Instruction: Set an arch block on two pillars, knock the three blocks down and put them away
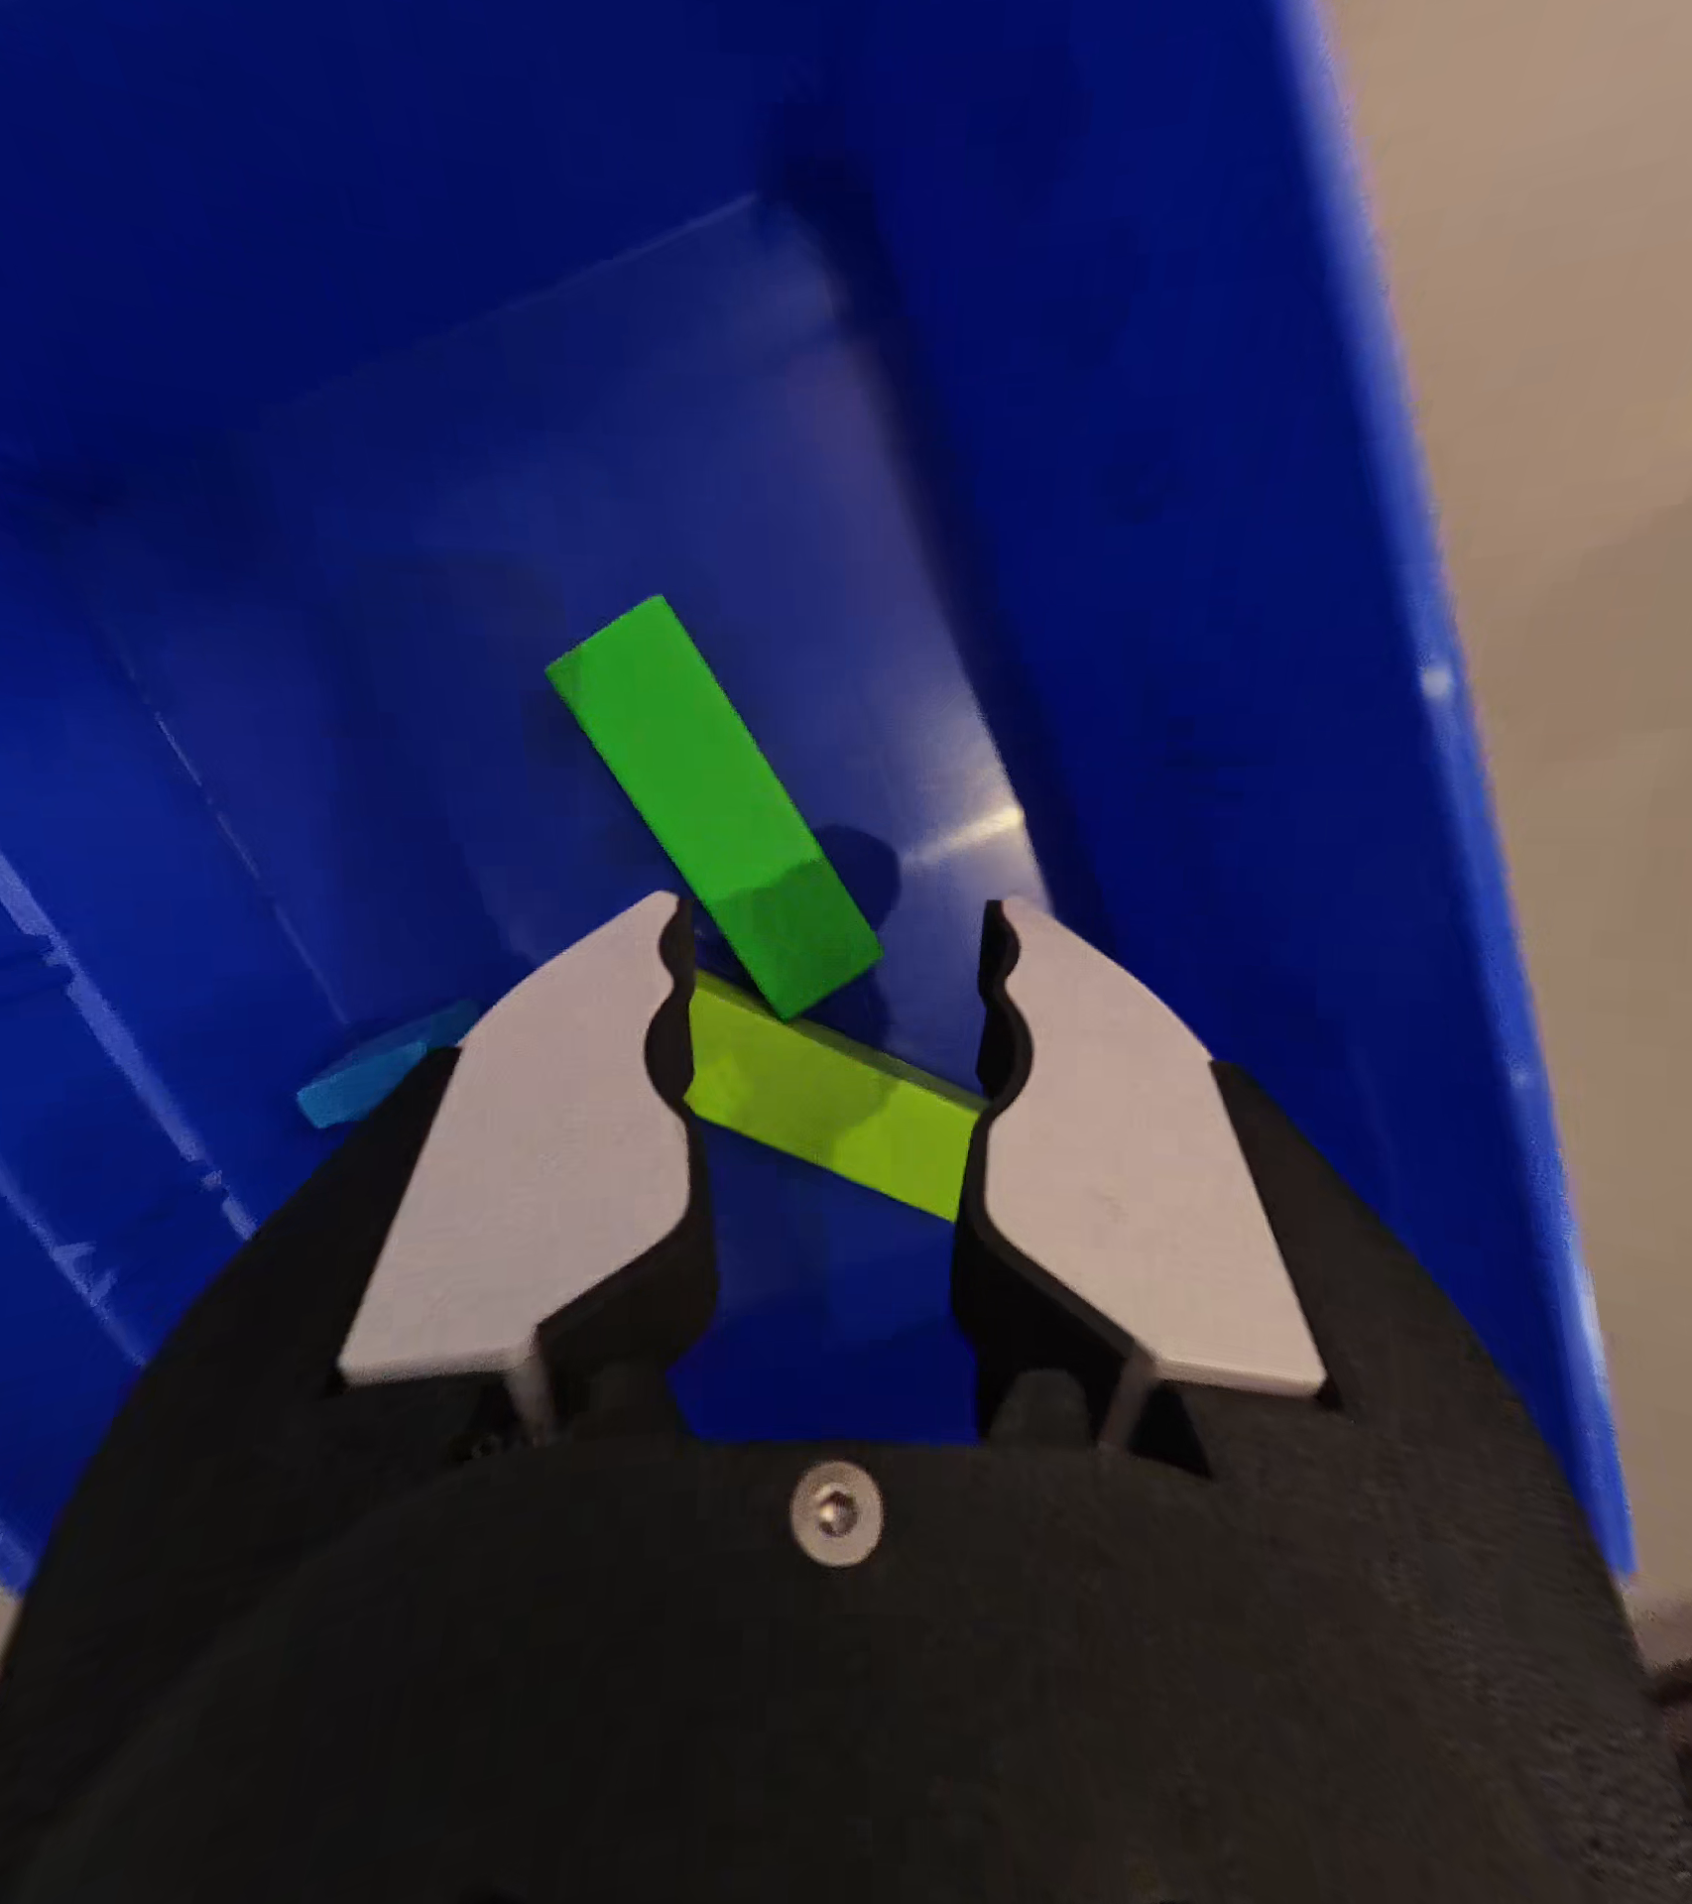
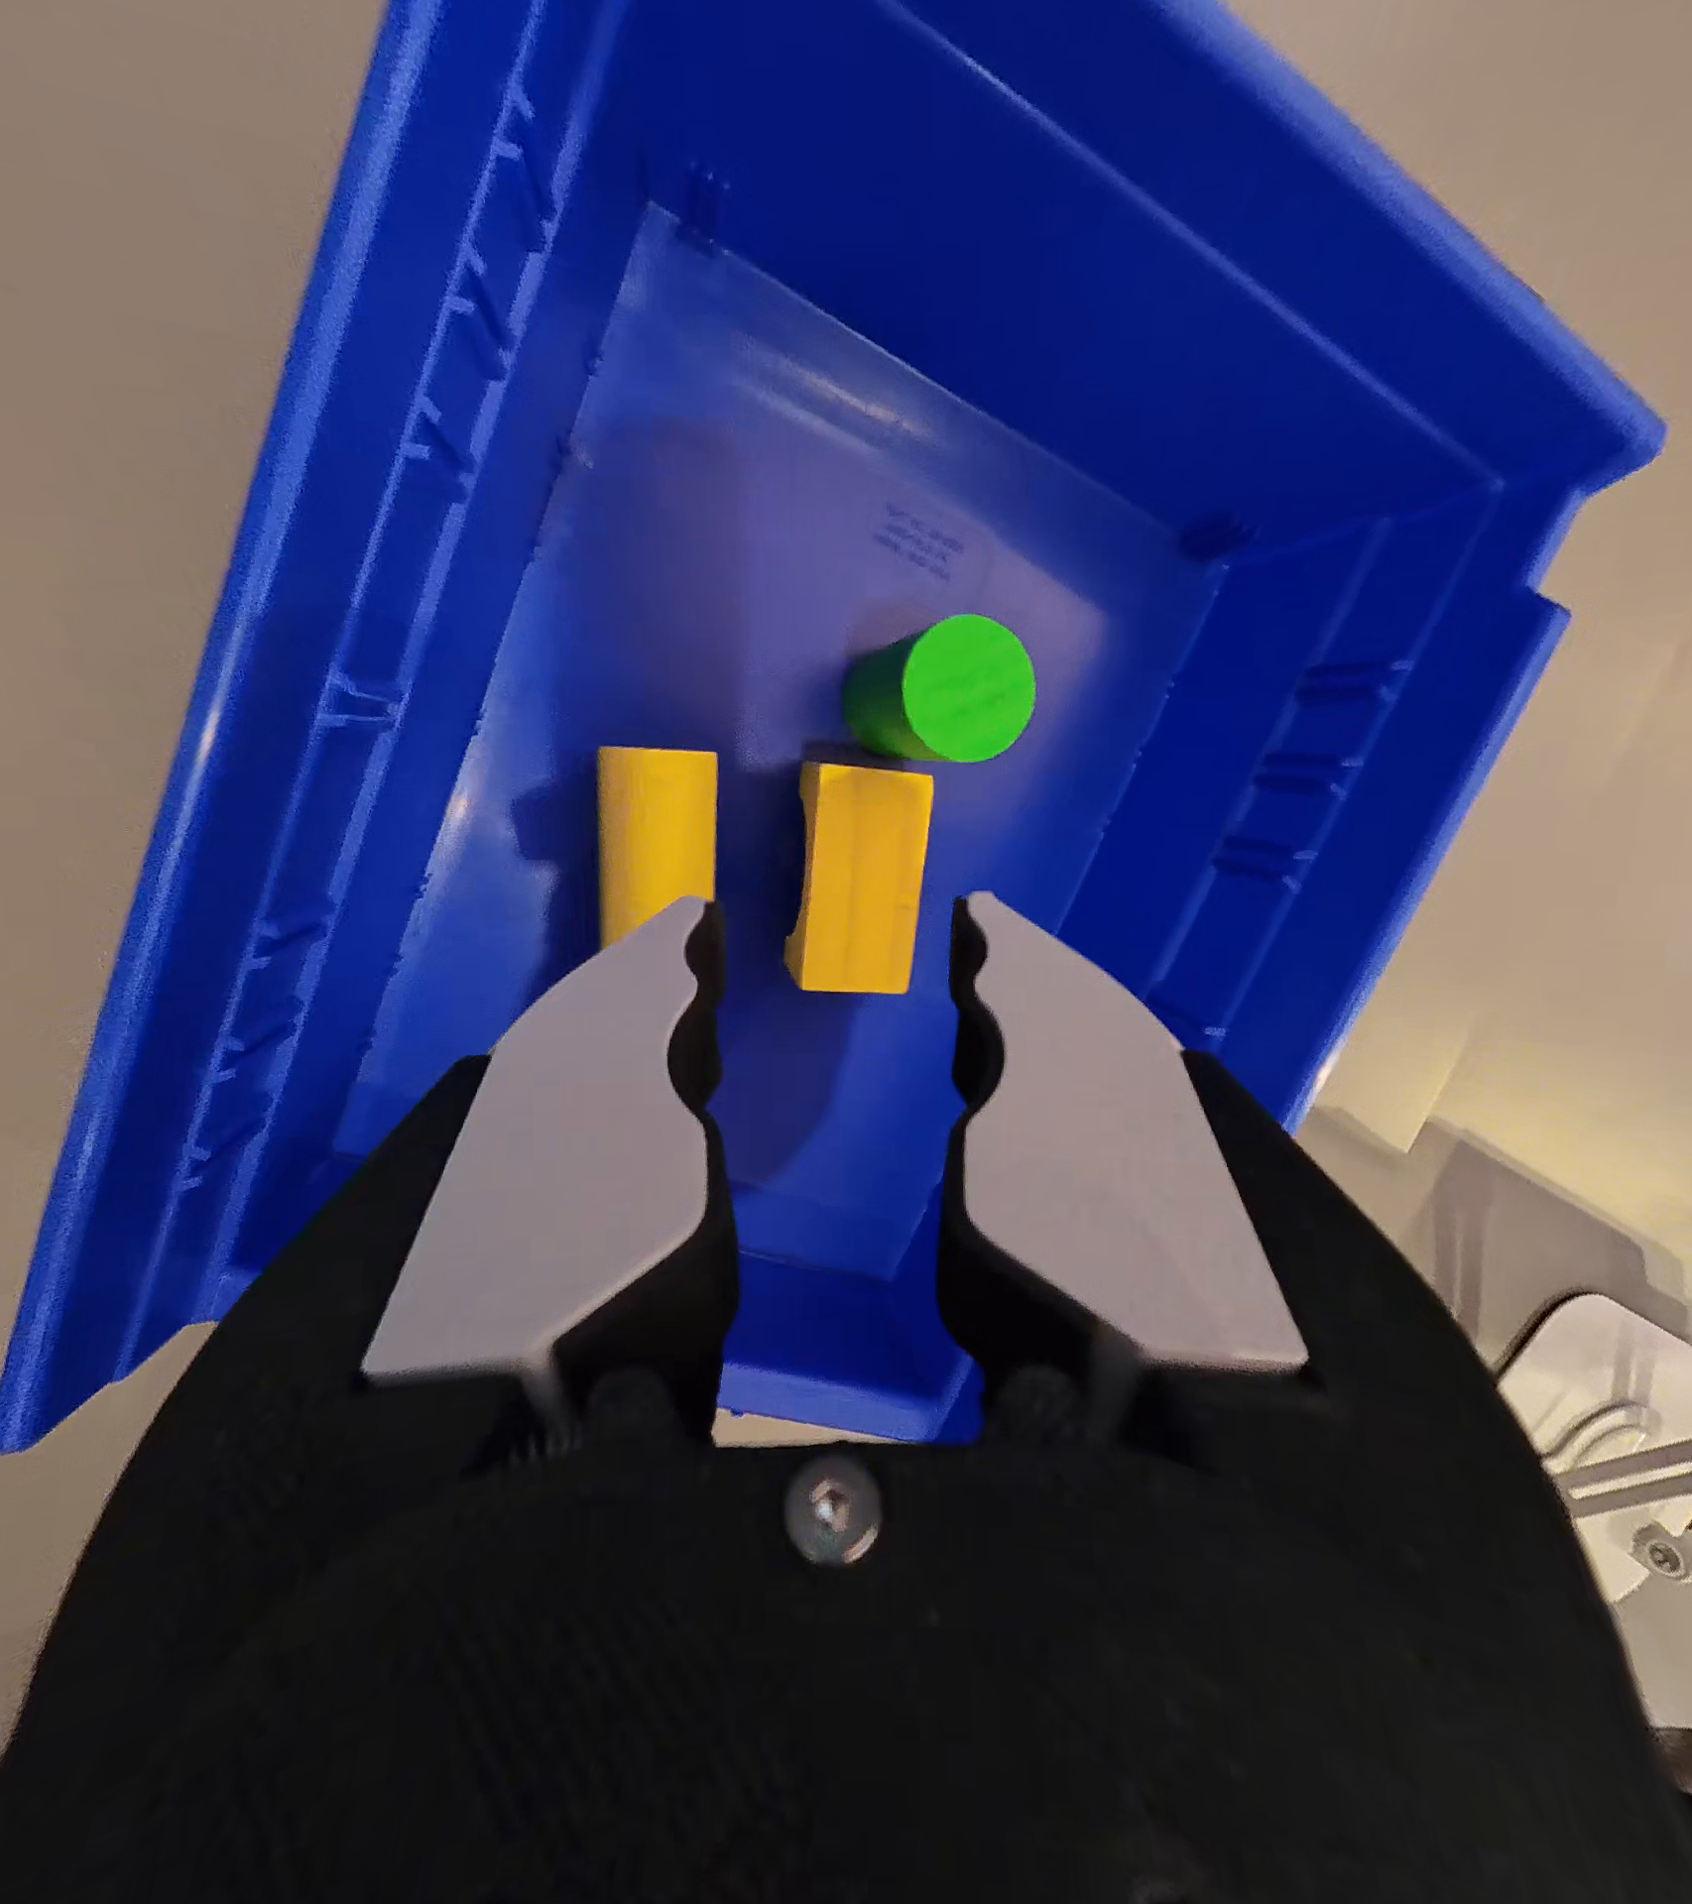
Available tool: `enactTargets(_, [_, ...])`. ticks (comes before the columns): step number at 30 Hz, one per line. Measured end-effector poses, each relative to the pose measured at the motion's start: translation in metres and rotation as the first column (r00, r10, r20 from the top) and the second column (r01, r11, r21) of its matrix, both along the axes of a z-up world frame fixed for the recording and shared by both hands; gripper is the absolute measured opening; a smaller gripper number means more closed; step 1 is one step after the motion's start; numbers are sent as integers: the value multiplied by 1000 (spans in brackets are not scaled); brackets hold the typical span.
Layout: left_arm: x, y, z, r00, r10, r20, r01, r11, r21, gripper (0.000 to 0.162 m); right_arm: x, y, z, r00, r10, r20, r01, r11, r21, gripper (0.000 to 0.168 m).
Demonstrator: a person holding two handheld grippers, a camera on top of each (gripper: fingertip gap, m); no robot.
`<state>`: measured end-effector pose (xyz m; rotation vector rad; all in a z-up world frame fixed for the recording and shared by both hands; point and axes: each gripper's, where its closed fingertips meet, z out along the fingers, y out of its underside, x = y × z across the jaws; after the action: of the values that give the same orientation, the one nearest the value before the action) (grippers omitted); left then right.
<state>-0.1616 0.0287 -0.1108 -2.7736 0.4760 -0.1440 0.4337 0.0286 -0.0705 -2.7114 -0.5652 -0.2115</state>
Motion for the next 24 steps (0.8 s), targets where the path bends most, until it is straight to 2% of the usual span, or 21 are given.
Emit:
enactTargets(3, [-13, 11, -18, 991, 39, -130, -38, 999, 9, 53, -5, -1, 0, 1000, 17, 18, -17, 1000, -9, 45])
enactTargets(6, [-16, 10, -32, 979, 55, -195, -63, 997, -37, 60, -8, -2, -2, 999, 35, 31, -34, 999, -24, 44])
enactTargets(8, [-19, 7, -41, 968, 39, -247, -59, 996, -73, 54, -9, -2, -3, 998, 41, 41, -40, 999, -30, 44])
enactTargets(10, [-16, 8, -41, 971, 41, -235, -60, 996, -72, 38, -10, -1, -3, 998, 48, 46, -46, 998, -32, 44])
enactTargets(14, [-22, 4, -39, 961, -3, -277, -22, 996, -87, 34, -12, -1, 3, 997, 50, 59, -49, 999, -7, 44])
enactTargets(17, [-28, 10, -18, 966, 33, -257, -34, 999, -1, 33, -15, 4, 19, 999, 29, 44, -32, 997, 76, 43])
enactTargets(20, [-20, 11, 23, 987, 37, -154, -17, 991, 130, 32, -28, 15, 49, 1000, 27, 10, -28, 971, 237, 41])
enactTargets(22, [-4, 7, 58, 999, -7, -38, 16, 973, 232, 32, -53, 20, 72, 995, 92, -46, -70, 933, 354, 41])
enactTargets(24, [29, -4, 99, 986, -130, 103, 86, 933, 350, 31, -96, 21, 93, 961, 246, -126, -162, 871, 463, 40])
